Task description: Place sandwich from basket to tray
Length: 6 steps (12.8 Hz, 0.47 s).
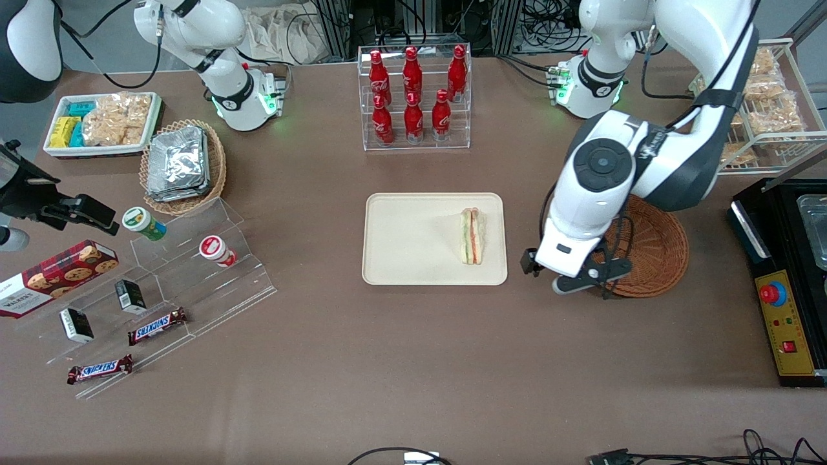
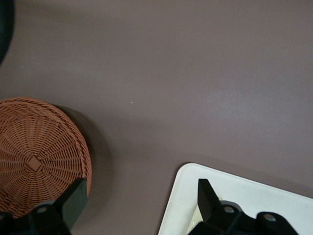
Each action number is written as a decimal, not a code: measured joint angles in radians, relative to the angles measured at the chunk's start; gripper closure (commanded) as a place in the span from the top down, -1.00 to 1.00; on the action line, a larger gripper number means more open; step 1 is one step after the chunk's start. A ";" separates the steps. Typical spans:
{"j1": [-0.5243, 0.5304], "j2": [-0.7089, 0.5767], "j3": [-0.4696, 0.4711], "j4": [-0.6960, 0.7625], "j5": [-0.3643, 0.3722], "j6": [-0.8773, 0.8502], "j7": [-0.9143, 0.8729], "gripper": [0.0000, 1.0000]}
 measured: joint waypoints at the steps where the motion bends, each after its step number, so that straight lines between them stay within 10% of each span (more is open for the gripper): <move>1: 0.015 0.000 0.000 0.006 -0.011 -0.008 0.024 1.00; 6: 0.039 -0.037 0.059 0.060 -0.134 -0.086 0.201 1.00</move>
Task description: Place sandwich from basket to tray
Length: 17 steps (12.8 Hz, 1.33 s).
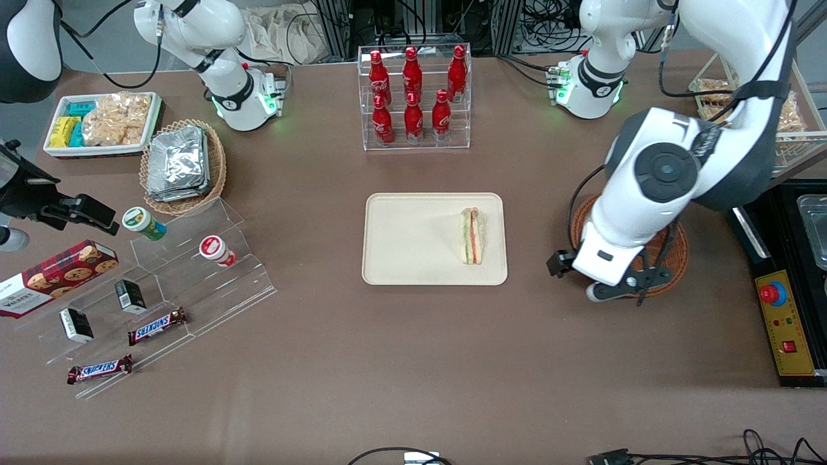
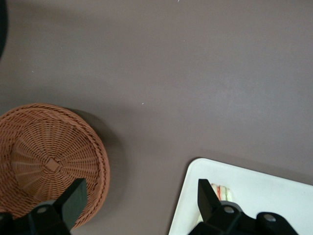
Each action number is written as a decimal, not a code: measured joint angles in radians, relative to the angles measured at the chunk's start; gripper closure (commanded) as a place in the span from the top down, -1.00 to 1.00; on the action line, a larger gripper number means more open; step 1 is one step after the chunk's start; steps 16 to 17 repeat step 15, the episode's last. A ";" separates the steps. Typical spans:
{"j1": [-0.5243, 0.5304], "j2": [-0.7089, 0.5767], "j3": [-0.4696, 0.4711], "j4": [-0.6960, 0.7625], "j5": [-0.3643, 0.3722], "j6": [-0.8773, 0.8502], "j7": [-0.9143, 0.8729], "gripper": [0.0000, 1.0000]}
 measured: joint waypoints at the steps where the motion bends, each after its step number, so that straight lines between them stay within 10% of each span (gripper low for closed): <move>1: 0.000 -0.029 0.037 0.001 -0.038 -0.023 0.064 1.00; 17: -0.018 -0.300 0.347 0.002 -0.212 -0.310 0.608 1.00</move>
